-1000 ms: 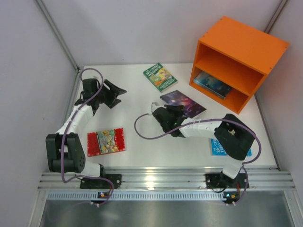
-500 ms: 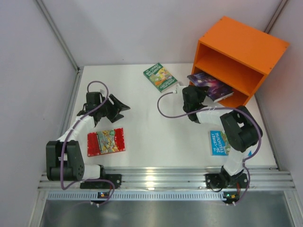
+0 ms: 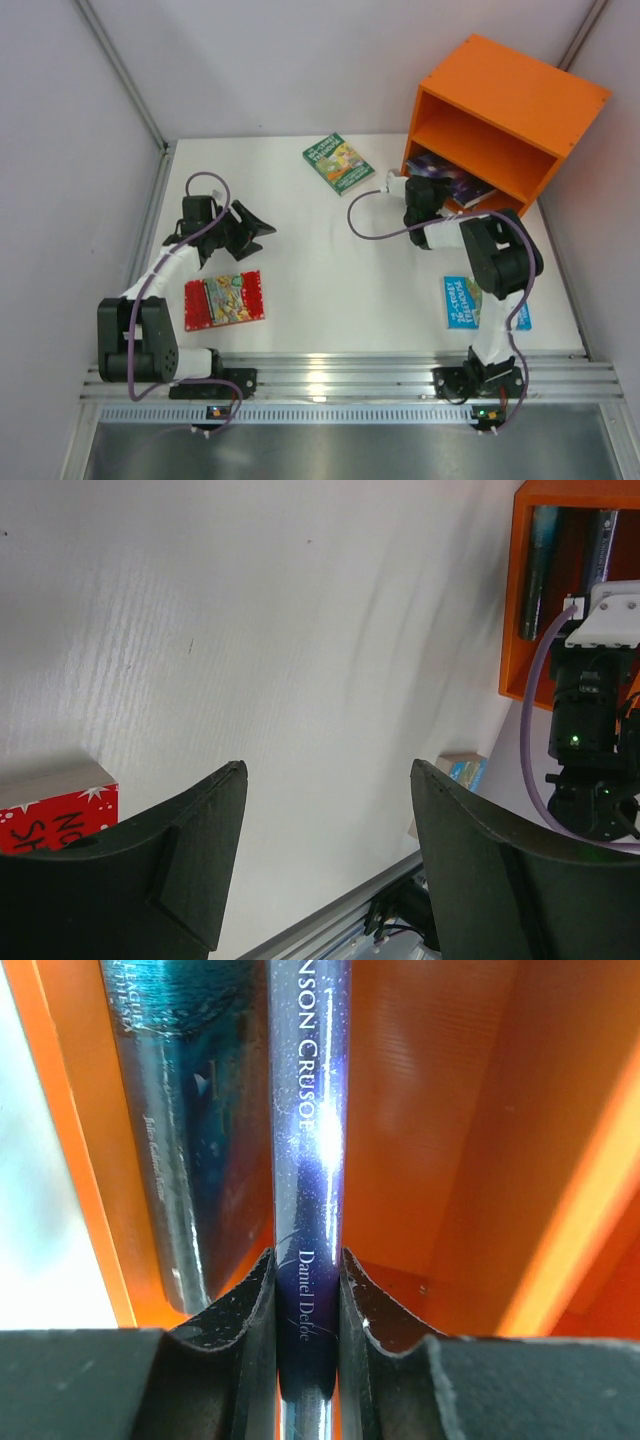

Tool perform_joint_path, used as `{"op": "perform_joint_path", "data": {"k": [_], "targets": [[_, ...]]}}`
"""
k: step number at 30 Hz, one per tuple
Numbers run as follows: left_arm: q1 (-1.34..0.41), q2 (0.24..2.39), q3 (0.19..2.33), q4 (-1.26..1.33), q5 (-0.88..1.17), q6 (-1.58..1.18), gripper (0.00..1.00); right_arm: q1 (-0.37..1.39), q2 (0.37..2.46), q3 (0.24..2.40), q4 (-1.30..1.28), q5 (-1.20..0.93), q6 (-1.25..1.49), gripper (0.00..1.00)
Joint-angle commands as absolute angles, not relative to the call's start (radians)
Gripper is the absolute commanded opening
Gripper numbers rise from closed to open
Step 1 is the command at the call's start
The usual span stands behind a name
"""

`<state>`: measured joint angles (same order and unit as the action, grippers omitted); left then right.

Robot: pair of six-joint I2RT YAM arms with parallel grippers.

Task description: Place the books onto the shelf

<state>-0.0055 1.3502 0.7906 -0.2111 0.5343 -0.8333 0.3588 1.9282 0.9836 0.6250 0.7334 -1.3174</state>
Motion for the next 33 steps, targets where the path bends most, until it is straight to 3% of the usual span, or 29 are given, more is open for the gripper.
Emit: {"op": "perform_joint_path", "data": {"k": [1, 4, 11, 17, 25, 33], "targets": [[-0.008, 1.331, 0.804, -0.19, 0.538, -0.808, 0.72, 0.33, 1.96, 1.048, 0.886, 0.669, -1.361, 0.02], [-0.006, 1.341, 0.801, -0.181, 0.546, -0.815, 0.71, 0.327, 1.996, 1.051, 0.931, 0.667, -1.338, 0.09], [-0.006, 1.362, 0.773, -0.154, 0.566, -0.816, 0.71, 0.342, 1.999, 1.048, 0.746, 0.684, -1.195, 0.41], [-0.028, 1.347, 0.747, -0.135, 0.568, -0.831, 0.71, 0.344, 1.924, 1.045, 0.496, 0.673, -1.066, 0.54], [-0.043, 1.316, 0.723, -0.135, 0.568, -0.831, 0.71, 0.344, 1.933, 1.086, 0.408, 0.718, -1.04, 0.52], [-0.044, 1.307, 0.718, -0.144, 0.561, -0.828, 0.7, 0.344, 1.988, 1.052, 0.53, 0.745, -1.106, 0.27]]}}
